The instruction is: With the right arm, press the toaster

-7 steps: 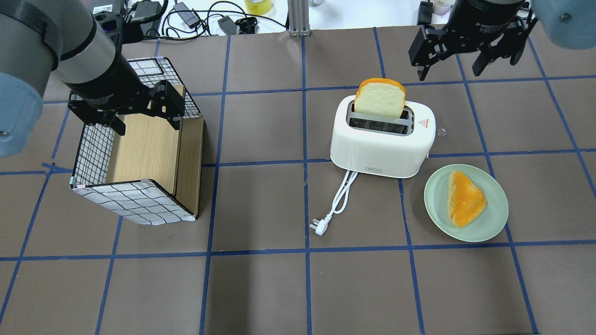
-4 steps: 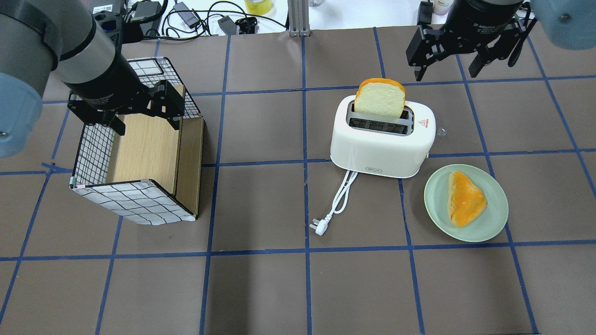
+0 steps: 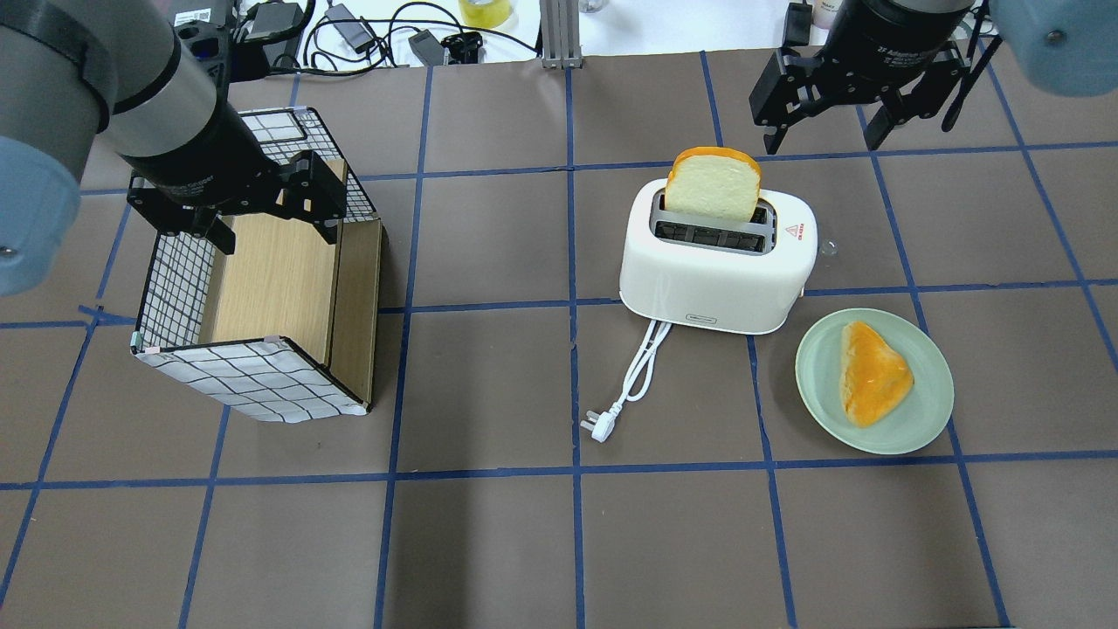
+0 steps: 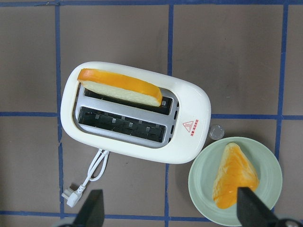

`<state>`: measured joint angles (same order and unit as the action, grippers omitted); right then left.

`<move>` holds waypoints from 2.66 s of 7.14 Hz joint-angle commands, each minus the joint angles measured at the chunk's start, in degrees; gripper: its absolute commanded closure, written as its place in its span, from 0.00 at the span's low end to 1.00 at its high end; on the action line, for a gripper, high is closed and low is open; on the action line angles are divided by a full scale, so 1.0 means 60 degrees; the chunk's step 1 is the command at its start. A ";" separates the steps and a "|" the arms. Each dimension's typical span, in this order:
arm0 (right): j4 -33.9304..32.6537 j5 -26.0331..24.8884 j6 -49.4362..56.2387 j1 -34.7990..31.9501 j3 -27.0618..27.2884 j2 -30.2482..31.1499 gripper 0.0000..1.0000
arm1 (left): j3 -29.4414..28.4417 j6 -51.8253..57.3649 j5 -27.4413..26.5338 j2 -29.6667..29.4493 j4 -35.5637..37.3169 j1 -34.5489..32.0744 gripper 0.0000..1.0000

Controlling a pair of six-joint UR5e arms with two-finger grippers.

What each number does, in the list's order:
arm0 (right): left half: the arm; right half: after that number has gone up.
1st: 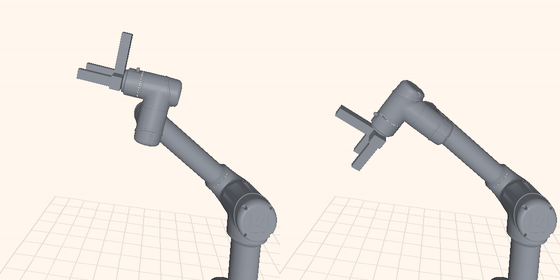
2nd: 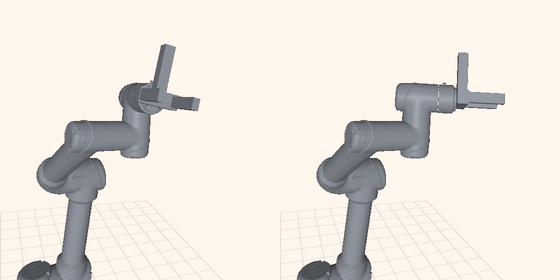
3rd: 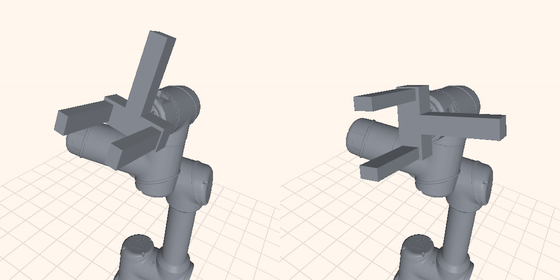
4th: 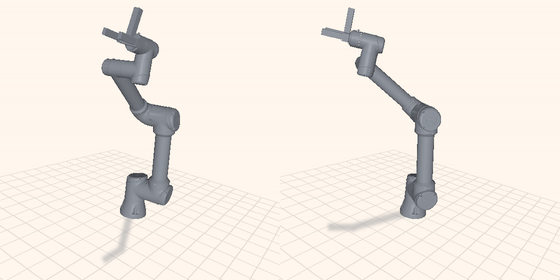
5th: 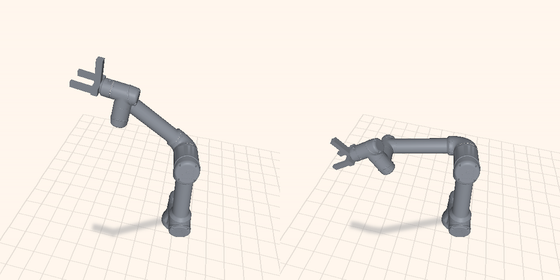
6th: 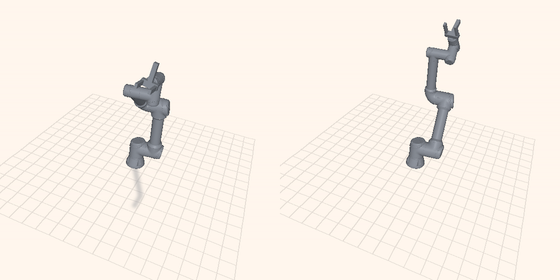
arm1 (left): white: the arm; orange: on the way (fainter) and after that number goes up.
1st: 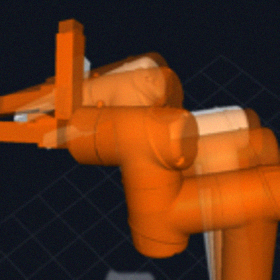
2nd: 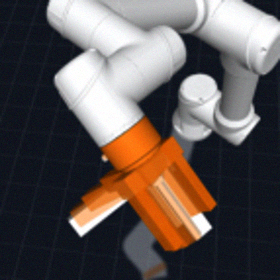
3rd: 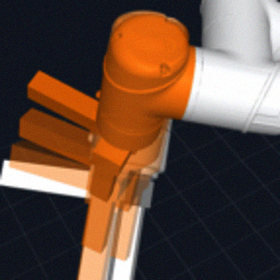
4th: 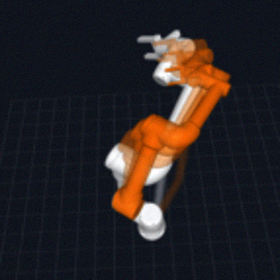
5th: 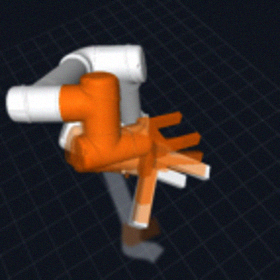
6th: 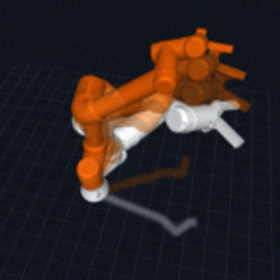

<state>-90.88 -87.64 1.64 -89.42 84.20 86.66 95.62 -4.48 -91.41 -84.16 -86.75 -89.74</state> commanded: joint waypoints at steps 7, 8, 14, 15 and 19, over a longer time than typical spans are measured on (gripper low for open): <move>0.0611 0.0736 0.2863 0.3020 0.0103 -0.0568 0.08 | 0.0000 0.0000 0.0000 0.0008 0.0000 0.0000 0.00; 0.0746 0.0778 0.2195 0.3284 0.0103 -0.0978 0.25 | 0.0000 0.0000 0.0000 0.0008 0.0000 0.0000 0.00; 0.0633 0.2873 0.1148 0.3345 0.0557 -0.1625 1.00 | 0.0000 0.0000 0.0000 -0.0007 0.0000 0.0000 0.00; 0.0253 0.2874 0.1220 0.3345 0.0760 -0.1670 1.00 | 0.0000 0.0000 0.0000 -0.0007 0.0000 0.0000 0.00; -0.0849 0.3940 0.1221 0.3345 0.1538 -0.1831 1.00 | 0.0000 0.0000 0.0000 0.0008 0.0000 0.0000 0.00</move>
<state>-95.24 -65.84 8.85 -69.35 92.59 75.83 95.62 -4.48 -91.41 -84.14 -86.75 -89.74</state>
